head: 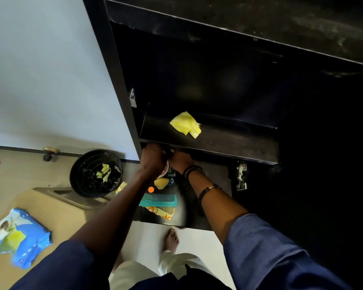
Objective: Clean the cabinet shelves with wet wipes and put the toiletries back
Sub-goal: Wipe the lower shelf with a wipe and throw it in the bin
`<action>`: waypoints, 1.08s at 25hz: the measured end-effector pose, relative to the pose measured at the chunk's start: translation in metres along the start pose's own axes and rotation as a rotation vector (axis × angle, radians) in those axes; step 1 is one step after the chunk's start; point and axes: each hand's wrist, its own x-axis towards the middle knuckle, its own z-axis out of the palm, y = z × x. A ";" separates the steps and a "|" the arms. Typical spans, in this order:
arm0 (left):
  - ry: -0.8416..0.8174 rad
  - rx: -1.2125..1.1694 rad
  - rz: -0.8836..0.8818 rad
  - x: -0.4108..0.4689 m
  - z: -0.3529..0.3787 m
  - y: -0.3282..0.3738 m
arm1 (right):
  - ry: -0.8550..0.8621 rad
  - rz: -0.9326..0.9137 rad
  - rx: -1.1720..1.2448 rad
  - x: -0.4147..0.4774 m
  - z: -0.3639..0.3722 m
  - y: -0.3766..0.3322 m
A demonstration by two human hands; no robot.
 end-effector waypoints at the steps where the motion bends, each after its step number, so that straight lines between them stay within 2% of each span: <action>1: 0.038 -0.036 0.011 -0.002 0.000 0.002 | 0.048 -0.019 0.020 -0.003 -0.002 0.001; 4: 0.070 -0.067 0.049 -0.010 0.001 0.021 | 0.297 -0.094 0.132 -0.021 -0.004 0.017; 6: 0.054 -0.076 0.099 -0.014 0.006 0.040 | 0.411 -0.072 0.243 -0.032 -0.004 0.042; 8: -0.014 -0.061 0.200 -0.015 0.025 0.061 | 0.441 0.059 0.347 -0.042 -0.005 0.070; 11: -0.065 -0.078 0.208 -0.013 0.052 0.092 | 0.520 0.166 0.375 -0.050 -0.003 0.115; 17: -0.041 -0.271 0.258 -0.012 0.068 0.143 | 0.600 0.220 0.424 -0.081 -0.033 0.131; 23: -0.223 -0.286 0.240 0.008 0.094 0.159 | 0.567 0.306 0.430 -0.054 -0.020 0.170; 27: -0.261 -0.344 0.238 0.009 0.102 0.161 | 0.633 0.317 0.421 -0.070 -0.029 0.152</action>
